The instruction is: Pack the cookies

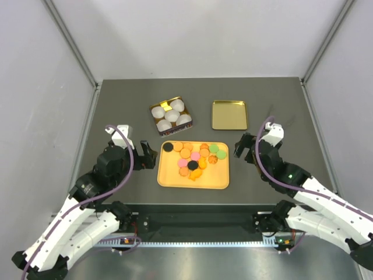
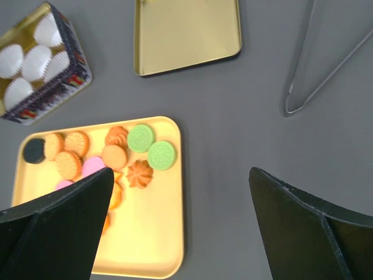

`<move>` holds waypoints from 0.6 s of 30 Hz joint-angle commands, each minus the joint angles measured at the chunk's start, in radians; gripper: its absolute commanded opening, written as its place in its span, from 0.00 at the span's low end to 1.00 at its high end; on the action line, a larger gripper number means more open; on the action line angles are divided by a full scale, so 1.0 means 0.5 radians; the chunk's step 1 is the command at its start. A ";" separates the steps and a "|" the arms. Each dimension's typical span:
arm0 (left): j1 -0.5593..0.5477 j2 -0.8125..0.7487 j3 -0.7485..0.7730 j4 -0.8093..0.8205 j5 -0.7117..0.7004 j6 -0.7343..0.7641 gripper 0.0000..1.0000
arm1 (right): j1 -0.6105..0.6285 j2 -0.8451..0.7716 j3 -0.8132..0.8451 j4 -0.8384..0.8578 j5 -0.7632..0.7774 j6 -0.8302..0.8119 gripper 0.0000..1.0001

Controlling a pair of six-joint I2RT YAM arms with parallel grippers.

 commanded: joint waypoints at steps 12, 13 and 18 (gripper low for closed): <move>-0.009 -0.033 -0.006 0.045 0.017 0.036 0.99 | -0.828 0.628 0.291 -0.031 -0.450 -0.326 1.00; -0.009 -0.033 -0.009 0.045 0.017 0.036 0.99 | -0.862 0.737 0.331 -0.025 -0.450 -0.329 1.00; -0.009 -0.030 -0.013 0.049 0.041 0.042 0.99 | -1.049 0.996 0.386 0.098 -0.548 -0.344 1.00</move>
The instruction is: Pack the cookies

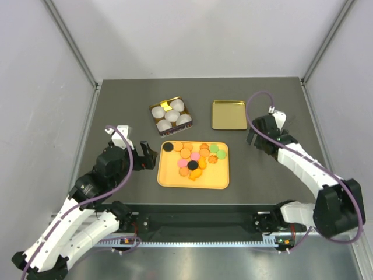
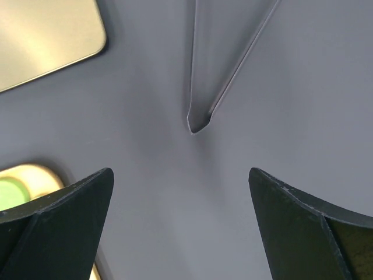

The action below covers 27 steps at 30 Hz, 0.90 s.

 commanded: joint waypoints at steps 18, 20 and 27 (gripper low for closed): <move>-0.009 0.006 -0.013 0.045 0.012 0.037 0.99 | -0.530 0.973 0.559 0.329 -0.303 -0.139 0.98; -0.006 0.006 -0.013 0.045 0.009 0.037 0.99 | -0.567 1.000 0.566 0.329 -0.285 -0.142 0.97; -0.006 0.028 -0.013 0.045 0.021 0.037 0.99 | -0.607 1.095 0.596 0.360 -0.340 -0.176 0.91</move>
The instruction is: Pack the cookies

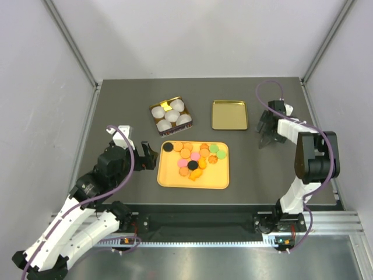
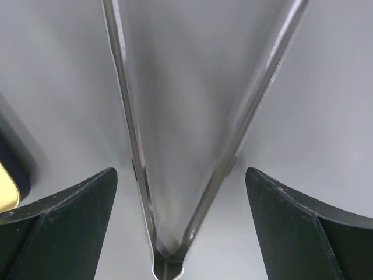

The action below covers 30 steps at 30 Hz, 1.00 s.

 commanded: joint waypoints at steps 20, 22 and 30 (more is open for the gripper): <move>-0.003 0.053 -0.002 0.039 -0.005 0.029 0.99 | 0.007 -0.145 0.064 0.063 -0.074 -0.114 0.46; -0.003 0.059 -0.002 0.039 -0.002 0.029 0.99 | 0.037 -0.295 0.039 0.029 -0.059 -0.133 0.47; -0.006 0.050 -0.002 0.036 -0.017 0.026 0.99 | 0.117 -0.838 -0.172 -0.069 -0.083 -0.203 0.49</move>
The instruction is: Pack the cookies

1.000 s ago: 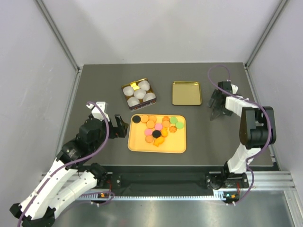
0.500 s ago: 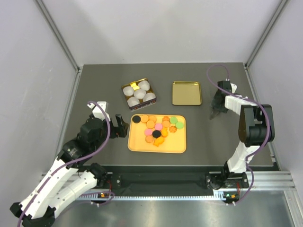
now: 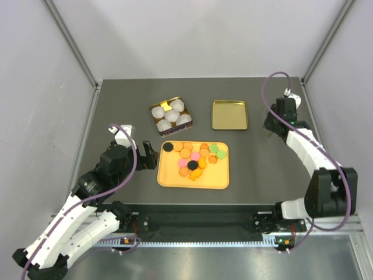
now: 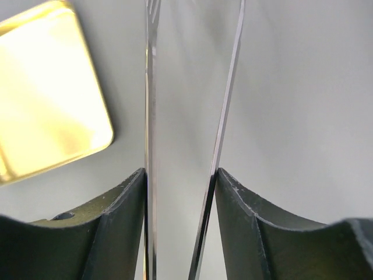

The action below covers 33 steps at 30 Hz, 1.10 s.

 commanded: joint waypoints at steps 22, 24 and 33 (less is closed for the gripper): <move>-0.003 -0.031 0.002 0.030 -0.039 0.020 0.99 | 0.590 -0.832 0.096 -0.527 -0.101 -0.131 0.48; -0.003 -0.031 0.002 0.033 -0.039 0.020 0.99 | 0.691 -0.835 0.123 -0.561 -0.101 -0.128 0.48; -0.003 -0.025 0.002 0.030 -0.045 0.020 0.99 | 1.274 -0.569 0.461 -0.662 0.024 -0.076 0.45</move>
